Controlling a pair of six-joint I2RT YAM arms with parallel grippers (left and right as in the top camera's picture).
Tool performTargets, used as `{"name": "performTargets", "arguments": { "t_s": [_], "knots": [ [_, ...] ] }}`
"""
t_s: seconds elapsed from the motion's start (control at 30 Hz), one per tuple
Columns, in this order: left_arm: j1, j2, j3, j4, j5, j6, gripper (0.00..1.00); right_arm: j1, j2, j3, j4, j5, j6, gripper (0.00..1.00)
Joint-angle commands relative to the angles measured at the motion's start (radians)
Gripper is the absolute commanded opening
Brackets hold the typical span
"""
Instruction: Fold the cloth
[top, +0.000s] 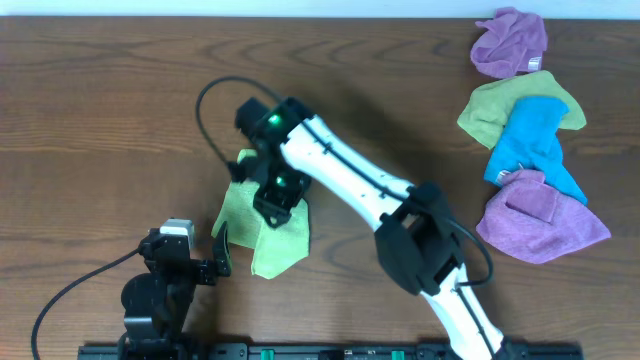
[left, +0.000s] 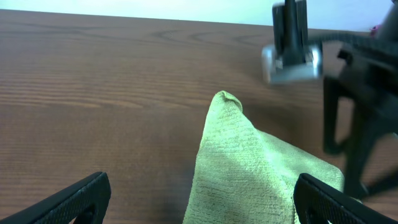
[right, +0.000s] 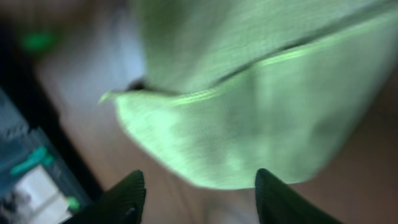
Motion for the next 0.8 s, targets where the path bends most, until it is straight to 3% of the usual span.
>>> {"name": "performTargets", "arguments": {
  "t_s": [0.0,0.13,0.5,0.53,0.63,0.77],
  "knots": [
    [-0.003,-0.006,-0.021,-0.003,0.003,0.017,0.95,0.064,-0.016,-0.005,-0.013,0.02,-0.043,0.5],
    [-0.003,-0.006,-0.021,-0.003,0.003,0.017,0.95,0.096,-0.016,-0.032,0.026,0.147,0.0,0.5],
    [-0.003,-0.006,-0.021,-0.003,0.003,0.017,0.95,0.071,-0.016,-0.164,0.188,0.162,0.045,0.55],
    [-0.003,-0.006,-0.021,-0.003,0.003,0.017,0.95,0.071,-0.016,-0.168,0.197,0.162,0.045,0.52],
    [-0.003,-0.006,-0.021,-0.003,0.003,0.017,0.96,0.068,-0.016,-0.168,0.223,0.202,0.064,0.02],
    [-0.003,-0.006,-0.021,-0.003,0.003,0.017,0.95,0.04,-0.02,-0.128,0.257,0.337,0.097,0.02]
  ]
}}
